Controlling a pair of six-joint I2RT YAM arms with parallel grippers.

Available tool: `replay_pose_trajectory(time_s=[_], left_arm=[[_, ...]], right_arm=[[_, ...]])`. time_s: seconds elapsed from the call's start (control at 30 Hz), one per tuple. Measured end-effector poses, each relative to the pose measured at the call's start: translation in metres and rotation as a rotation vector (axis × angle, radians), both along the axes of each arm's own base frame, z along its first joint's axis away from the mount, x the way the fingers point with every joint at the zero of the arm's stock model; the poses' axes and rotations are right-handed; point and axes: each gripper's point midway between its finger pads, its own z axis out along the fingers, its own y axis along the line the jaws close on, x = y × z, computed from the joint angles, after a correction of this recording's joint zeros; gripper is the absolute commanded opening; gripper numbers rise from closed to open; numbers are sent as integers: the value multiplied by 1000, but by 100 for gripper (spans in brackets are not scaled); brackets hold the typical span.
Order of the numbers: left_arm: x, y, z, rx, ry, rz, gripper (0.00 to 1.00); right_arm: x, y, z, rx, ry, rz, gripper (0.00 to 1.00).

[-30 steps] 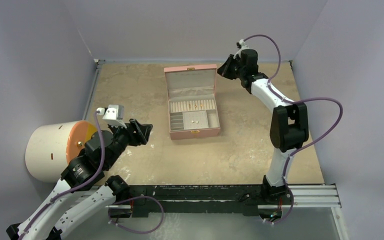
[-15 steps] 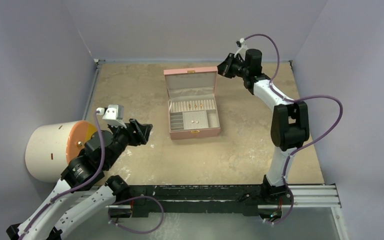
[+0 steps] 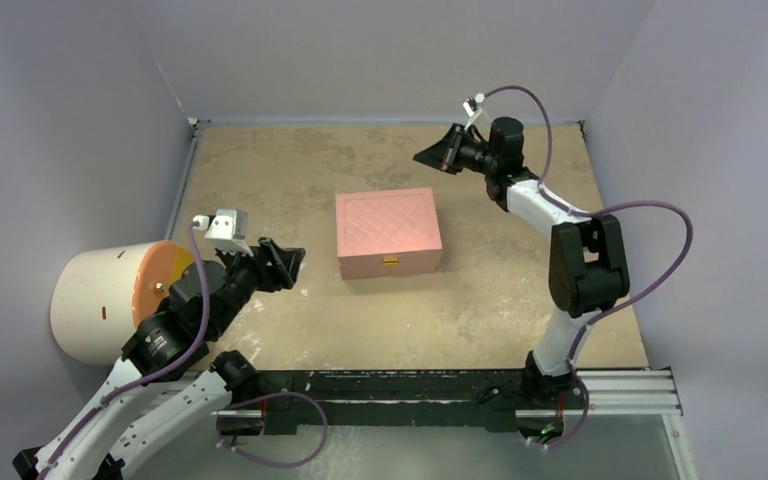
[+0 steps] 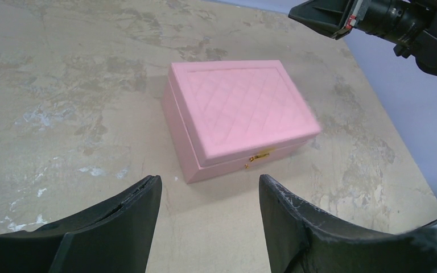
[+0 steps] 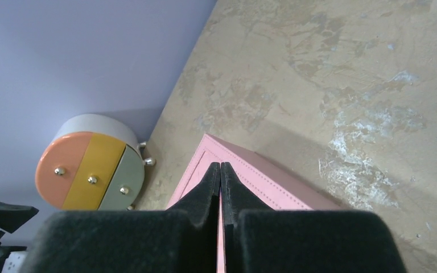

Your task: Organize the mixed jewelry

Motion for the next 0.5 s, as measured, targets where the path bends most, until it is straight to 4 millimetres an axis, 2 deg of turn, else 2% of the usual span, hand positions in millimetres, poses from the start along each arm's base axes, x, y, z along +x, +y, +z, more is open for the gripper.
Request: replay_pose_trajectory(time_s=[0.33, 0.5], left_arm=[[0, 0, 0, 0, 0, 0, 63], [0, 0, 0, 0, 1, -1, 63]], right_arm=[[-31, -7, 4, 8, -13, -8, 0], [-54, -9, 6, -15, -5, -13, 0]])
